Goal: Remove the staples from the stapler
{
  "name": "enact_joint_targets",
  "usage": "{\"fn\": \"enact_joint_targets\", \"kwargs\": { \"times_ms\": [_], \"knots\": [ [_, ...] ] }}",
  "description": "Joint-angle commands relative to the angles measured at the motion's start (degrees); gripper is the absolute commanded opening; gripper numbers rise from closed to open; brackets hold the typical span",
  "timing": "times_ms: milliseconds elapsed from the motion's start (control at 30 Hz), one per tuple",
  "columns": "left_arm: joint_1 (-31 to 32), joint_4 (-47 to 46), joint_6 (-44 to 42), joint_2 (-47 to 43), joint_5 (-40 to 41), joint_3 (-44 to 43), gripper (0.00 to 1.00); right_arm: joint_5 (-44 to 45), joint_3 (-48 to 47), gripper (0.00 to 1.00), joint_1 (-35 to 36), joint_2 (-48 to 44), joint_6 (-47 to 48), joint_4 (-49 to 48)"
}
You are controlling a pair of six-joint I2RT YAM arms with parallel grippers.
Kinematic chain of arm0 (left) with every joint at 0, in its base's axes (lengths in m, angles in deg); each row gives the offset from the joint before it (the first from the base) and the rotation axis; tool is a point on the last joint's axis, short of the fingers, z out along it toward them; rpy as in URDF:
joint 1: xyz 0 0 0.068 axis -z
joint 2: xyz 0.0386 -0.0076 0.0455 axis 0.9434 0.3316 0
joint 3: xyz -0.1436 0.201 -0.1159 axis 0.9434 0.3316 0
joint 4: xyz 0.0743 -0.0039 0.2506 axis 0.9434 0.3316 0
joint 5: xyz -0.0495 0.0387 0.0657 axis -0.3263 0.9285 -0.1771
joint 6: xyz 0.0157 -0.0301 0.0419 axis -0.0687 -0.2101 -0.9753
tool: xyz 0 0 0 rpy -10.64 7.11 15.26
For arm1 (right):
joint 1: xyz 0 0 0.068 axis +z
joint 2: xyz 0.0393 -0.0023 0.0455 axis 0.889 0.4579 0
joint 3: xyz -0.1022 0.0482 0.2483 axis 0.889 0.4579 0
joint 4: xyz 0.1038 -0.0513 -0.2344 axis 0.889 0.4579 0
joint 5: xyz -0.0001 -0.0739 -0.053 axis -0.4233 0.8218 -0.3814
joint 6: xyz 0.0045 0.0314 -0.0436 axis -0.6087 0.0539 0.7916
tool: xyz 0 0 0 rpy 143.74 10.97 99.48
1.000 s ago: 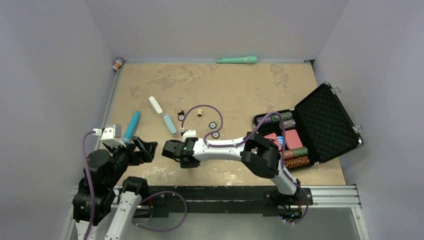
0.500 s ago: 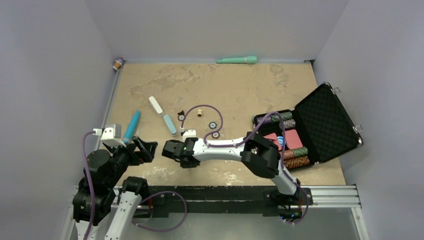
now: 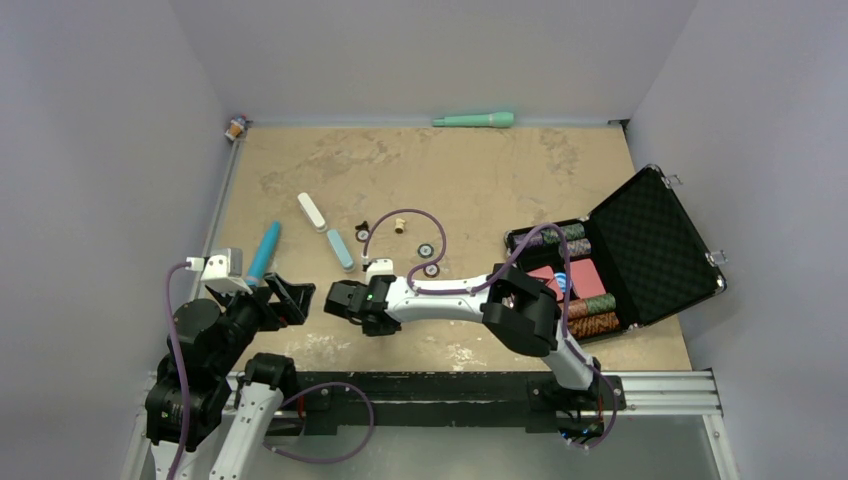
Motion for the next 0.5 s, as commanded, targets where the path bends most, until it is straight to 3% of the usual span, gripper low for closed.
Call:
{"fn": "enact_joint_targets", "kwargs": {
  "times_ms": [0,467],
  "knots": [
    [-0.27,-2.27,-1.16,0.21,-0.39,0.14,0.99,2.82,-1.27,0.12,0.09,-3.46,-0.46,3.03],
    [-0.23,-2.2,-1.03,0.91,-0.2,0.14,0.99,6.04,3.61,0.14,-1.68,-9.07,-1.29,4.29]
  ]
}}
